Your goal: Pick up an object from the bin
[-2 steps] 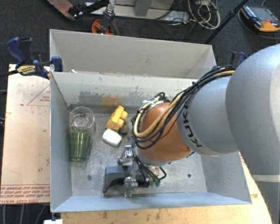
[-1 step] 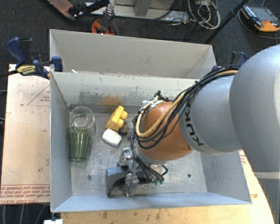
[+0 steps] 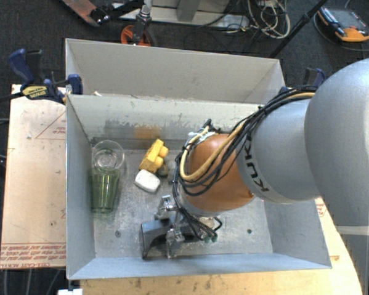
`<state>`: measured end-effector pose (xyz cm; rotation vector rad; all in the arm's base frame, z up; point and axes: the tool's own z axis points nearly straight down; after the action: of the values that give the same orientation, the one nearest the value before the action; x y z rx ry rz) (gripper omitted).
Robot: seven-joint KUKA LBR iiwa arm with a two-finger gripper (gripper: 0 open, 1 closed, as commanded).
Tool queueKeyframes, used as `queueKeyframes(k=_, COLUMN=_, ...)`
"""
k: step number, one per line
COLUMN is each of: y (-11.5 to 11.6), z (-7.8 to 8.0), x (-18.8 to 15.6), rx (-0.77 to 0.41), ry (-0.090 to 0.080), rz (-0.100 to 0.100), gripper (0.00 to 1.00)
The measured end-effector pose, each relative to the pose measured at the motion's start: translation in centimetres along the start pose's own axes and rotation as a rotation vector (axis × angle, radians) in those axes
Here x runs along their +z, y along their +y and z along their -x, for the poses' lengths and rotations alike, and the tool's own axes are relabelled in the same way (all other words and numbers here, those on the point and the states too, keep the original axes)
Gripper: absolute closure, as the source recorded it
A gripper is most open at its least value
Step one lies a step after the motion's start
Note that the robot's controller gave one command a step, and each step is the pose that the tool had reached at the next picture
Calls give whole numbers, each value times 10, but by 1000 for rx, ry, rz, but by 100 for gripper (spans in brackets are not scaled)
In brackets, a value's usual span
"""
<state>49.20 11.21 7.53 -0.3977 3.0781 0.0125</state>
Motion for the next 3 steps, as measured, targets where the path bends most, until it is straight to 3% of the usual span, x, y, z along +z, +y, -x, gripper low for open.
queueKeyframes(k=2, y=0, z=-5, x=-21, rx=3, ry=36, rz=-2, gripper=100)
queueKeyframes(k=3, y=0, z=-6, x=-42, rx=3, ry=44, rz=-2, gripper=100)
